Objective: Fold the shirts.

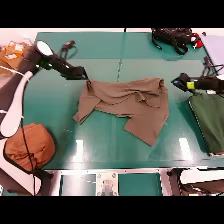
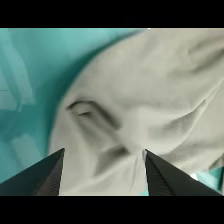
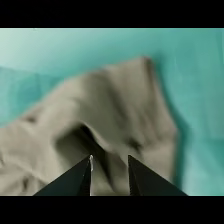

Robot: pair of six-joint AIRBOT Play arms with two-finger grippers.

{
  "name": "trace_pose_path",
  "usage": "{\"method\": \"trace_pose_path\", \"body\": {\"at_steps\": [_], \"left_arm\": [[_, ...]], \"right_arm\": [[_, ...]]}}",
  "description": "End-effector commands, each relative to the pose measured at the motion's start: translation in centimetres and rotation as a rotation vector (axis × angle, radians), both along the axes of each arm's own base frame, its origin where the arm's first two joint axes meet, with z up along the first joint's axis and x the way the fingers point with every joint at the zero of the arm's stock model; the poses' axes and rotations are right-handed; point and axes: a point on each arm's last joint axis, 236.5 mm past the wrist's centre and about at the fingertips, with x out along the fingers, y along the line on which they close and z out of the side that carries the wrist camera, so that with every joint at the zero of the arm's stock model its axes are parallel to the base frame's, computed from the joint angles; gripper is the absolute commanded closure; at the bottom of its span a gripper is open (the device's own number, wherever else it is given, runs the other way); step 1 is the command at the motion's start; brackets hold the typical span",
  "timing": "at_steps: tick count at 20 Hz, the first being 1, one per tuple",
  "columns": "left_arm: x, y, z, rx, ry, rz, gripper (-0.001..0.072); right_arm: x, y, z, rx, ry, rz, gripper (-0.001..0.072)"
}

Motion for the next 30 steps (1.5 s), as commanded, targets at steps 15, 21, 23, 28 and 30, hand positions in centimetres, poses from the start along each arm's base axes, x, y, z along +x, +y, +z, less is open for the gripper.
{"method": "trace_pose_path", "body": {"at_steps": [15,21,23,28,30], "left_arm": [[-11.7,11.1,-2.2,0.206,0.482,0.108,0.0145],[-18.7,6.8,-9.5,0.226,0.469,0.037,0.0145],[-19.6,4.4,-12.5,0.234,0.427,0.020,0.0145],[-18.5,-0.8,-13.8,0.197,0.290,-0.029,0.0146],[-18.2,-1.1,-13.8,0.195,0.276,-0.028,0.0156]], "right_arm": [[-10.0,5.4,-8.9,0.135,0.293,0.047,0.0693],[-8.6,4.7,-7.8,0.105,0.256,0.052,0.0694],[-8.5,5.1,-7.7,0.105,0.256,0.062,0.0694],[-8.5,5.4,-7.7,0.105,0.257,0.069,0.0694],[-8.4,5.5,-7.7,0.110,0.255,0.066,0.0693]]}}
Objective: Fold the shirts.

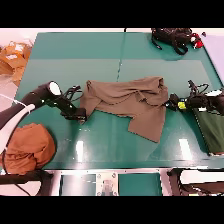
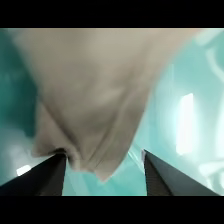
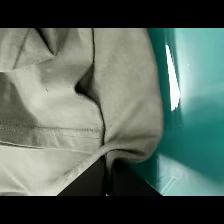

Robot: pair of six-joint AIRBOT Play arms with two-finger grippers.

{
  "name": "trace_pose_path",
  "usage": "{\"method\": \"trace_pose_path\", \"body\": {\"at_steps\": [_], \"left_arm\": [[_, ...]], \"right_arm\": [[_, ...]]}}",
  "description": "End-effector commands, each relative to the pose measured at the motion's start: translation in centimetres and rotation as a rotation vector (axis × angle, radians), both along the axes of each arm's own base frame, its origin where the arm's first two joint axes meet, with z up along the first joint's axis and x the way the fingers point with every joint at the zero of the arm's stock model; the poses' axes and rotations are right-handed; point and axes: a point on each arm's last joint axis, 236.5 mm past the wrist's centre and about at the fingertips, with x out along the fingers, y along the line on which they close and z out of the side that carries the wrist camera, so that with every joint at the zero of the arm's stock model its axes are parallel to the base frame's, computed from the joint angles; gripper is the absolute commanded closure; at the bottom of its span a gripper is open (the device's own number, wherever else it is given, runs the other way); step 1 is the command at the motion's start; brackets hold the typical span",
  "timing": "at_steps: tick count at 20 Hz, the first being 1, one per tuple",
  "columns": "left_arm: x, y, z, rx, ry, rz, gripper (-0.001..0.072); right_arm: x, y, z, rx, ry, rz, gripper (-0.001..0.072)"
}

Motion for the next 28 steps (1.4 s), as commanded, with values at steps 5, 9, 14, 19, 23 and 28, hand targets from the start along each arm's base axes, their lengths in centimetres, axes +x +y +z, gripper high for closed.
{"method": "trace_pose_path", "body": {"at_steps": [5,9,14,19,23,28], "left_arm": [[1.5,-1.4,0.8,-0.004,-0.100,-0.081,0.0687],[4.0,0.8,9.1,-0.001,-0.145,-0.154,0.0687],[9.0,1.2,31.9,-0.291,-0.569,-0.067,0.0687],[3.4,1.0,54.4,-0.514,-1.120,-0.061,0.0686],[-1.5,3.3,61.0,-0.529,-1.337,0.098,0.0686],[-5.5,4.4,62.6,-0.500,-1.384,0.176,0.0686]], "right_arm": [[-0.1,0.2,0.6,0.017,0.001,0.004,0.0694],[0.8,-1.3,7.7,0.027,-0.095,0.010,0.0694],[1.7,-2.1,29.8,-0.074,-0.562,-0.037,0.0695],[-6.4,0.0,53.1,-0.290,-1.091,-0.155,0.0694],[-15.4,2.9,64.6,-0.501,-1.414,-0.289,0.0694],[-19.6,5.0,67.2,-0.608,-1.493,-0.332,0.0695]]}}
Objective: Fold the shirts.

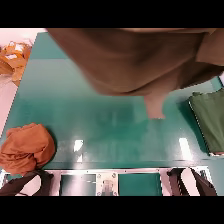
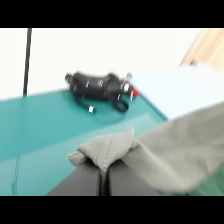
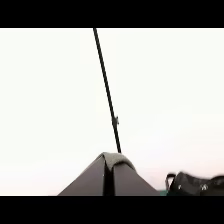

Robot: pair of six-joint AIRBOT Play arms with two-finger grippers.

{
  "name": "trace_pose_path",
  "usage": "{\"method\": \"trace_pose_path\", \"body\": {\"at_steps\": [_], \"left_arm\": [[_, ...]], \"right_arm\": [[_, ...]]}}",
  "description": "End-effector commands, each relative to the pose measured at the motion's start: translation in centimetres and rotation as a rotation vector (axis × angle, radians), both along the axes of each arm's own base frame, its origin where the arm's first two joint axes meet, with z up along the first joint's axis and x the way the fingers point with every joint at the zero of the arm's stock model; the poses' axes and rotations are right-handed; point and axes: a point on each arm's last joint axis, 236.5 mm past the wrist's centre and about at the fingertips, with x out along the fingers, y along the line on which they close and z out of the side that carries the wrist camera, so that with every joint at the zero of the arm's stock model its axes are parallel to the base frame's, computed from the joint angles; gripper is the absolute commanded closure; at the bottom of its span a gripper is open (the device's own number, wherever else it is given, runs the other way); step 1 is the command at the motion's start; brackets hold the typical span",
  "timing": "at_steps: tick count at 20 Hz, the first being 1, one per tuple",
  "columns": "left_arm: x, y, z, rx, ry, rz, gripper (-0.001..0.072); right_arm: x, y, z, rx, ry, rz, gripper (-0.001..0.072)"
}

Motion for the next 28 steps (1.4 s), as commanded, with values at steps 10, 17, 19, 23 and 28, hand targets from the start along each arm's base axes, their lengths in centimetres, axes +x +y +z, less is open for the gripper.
{"method": "trace_pose_path", "body": {"at_steps": [10,17,19,23,28], "left_arm": [[7.6,5.4,-16.5,-0.011,0.530,0.177,0.0685],[20.7,-4.6,-41.4,-0.057,0.911,0.063,0.0685],[23.9,-5.9,-45.7,-0.110,0.915,0.091,0.0685],[27.0,-5.3,-49.6,-0.132,0.873,0.140,0.0648],[27.1,-0.9,-47.1,-0.102,0.883,0.098,0.0164]], "right_arm": [[8.7,-5.7,-12.2,0.211,0.281,0.087,0.0695],[23.7,-8.0,-39.5,0.471,0.777,0.205,0.0695],[26.6,-8.1,-46.1,0.528,0.889,0.207,0.0695],[29.4,-7.7,-55.2,0.597,1.049,0.225,0.0694],[29.2,-9.9,-55.2,0.574,1.073,0.255,0.0399]]}}
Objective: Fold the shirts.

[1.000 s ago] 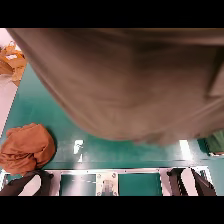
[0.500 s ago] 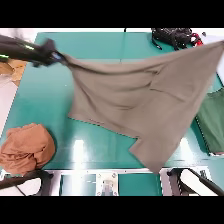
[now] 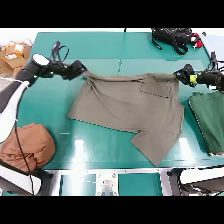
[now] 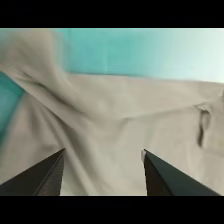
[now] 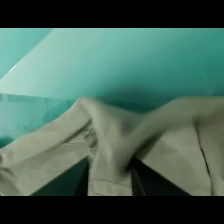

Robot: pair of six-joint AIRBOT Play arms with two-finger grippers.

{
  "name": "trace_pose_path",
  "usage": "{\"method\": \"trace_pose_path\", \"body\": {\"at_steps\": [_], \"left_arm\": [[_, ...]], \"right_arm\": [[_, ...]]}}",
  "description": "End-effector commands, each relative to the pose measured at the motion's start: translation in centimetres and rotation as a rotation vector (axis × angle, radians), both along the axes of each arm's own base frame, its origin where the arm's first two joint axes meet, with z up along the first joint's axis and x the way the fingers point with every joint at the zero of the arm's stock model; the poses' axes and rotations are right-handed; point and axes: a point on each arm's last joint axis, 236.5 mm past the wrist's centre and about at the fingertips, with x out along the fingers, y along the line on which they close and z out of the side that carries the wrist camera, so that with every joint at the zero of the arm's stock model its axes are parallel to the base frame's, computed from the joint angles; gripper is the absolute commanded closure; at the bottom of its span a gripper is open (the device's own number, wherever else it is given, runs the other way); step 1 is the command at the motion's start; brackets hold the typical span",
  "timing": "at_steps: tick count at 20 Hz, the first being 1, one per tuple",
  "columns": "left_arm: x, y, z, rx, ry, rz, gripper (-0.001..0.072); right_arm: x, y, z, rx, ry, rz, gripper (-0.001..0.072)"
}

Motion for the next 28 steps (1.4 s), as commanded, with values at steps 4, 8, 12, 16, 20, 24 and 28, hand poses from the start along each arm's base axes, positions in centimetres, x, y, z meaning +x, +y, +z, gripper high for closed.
{"method": "trace_pose_path", "body": {"at_steps": [4,8,12,16,20,24,28], "left_arm": [[-5.7,8.9,1.8,0.014,0.182,-0.207,0.0164],[-13.1,12.9,-3.7,0.109,0.471,-0.307,0.0164],[-17.4,9.8,-9.8,0.008,0.571,-0.344,0.0165],[-19.5,6.3,-13.3,0.008,0.576,-0.393,0.0165],[-21.0,3.0,-13.6,0.037,0.572,-0.507,0.0170],[-19.3,4.4,-11.5,0.055,0.523,-0.523,0.0687],[-19.5,8.5,-11.9,0.093,0.584,-0.451,0.0687]], "right_arm": [[-5.7,-4.7,0.5,0.026,0.107,0.075,0.0450],[-11.4,-6.7,-1.1,0.016,0.174,-0.002,0.0450],[-14.7,-6.7,-2.1,0.027,0.192,-0.054,0.0450],[-15.1,-6.0,-1.8,0.031,0.189,-0.052,0.0449],[-15.4,-5.5,-1.2,0.041,0.188,-0.035,0.0448],[-16.8,-5.2,-1.2,0.036,0.225,-0.006,0.0448],[-23.4,-7.4,-4.7,-0.025,0.433,-0.099,0.0413]]}}
